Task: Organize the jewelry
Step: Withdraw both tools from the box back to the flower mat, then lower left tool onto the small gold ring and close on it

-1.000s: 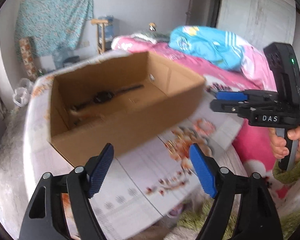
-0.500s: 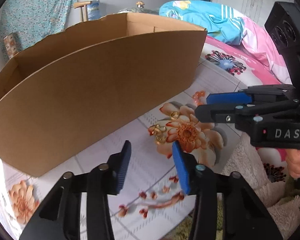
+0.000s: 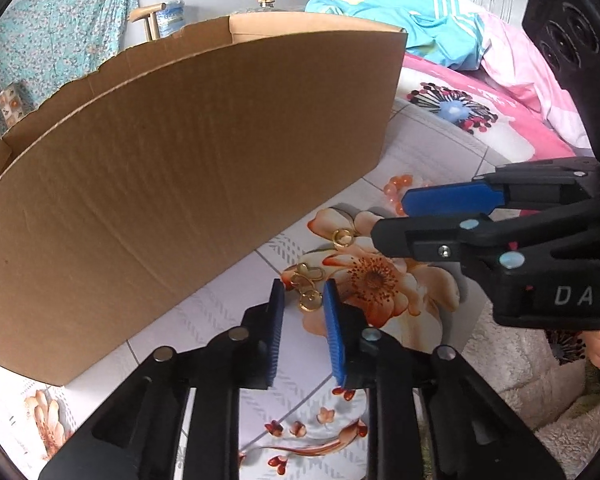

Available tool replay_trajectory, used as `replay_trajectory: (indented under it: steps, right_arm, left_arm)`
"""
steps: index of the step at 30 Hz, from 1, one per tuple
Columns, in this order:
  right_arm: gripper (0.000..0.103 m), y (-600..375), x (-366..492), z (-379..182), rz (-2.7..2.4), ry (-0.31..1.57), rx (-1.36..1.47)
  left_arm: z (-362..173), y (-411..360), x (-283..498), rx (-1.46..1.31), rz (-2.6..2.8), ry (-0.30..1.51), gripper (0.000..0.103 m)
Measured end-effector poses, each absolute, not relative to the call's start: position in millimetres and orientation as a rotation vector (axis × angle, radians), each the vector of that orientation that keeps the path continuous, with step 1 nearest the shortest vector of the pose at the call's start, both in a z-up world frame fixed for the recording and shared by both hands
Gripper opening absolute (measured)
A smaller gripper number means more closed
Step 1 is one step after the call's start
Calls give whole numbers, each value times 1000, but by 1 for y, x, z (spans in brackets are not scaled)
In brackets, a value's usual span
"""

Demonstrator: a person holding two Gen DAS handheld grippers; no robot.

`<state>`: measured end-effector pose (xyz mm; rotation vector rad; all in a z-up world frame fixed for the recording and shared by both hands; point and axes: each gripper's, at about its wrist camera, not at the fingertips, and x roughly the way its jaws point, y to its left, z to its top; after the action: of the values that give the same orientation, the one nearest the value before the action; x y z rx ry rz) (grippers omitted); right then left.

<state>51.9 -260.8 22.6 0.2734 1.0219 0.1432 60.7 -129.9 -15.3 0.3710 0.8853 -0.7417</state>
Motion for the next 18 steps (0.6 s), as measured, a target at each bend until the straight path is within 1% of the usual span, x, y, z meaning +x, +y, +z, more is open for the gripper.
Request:
replay_trajectory:
  steps: [2, 3, 14, 15, 16, 18]
  right_arm:
    - [35, -261, 49, 23, 144, 1019, 277]
    - [35, -261, 48, 23, 144, 1018, 278]
    - [35, -264, 41, 25, 142, 1007, 283]
    - [35, -267, 39, 26, 144, 1007, 283]
    - [35, -268, 38, 27, 144, 1004, 283]
    - [35, -269, 36, 28, 146, 1000, 283]
  left_arm:
    - [-15, -129, 62, 377, -734, 884, 12]
    - [-15, -129, 62, 380, -730, 883, 11]
    - [-15, -120, 60, 363, -720, 886, 10]
    - [-14, -119, 60, 359, -718, 887, 9]
    - [-14, -118, 60, 353, -717, 888, 3]
    - [-13, -111, 60, 342, -706, 895, 2]
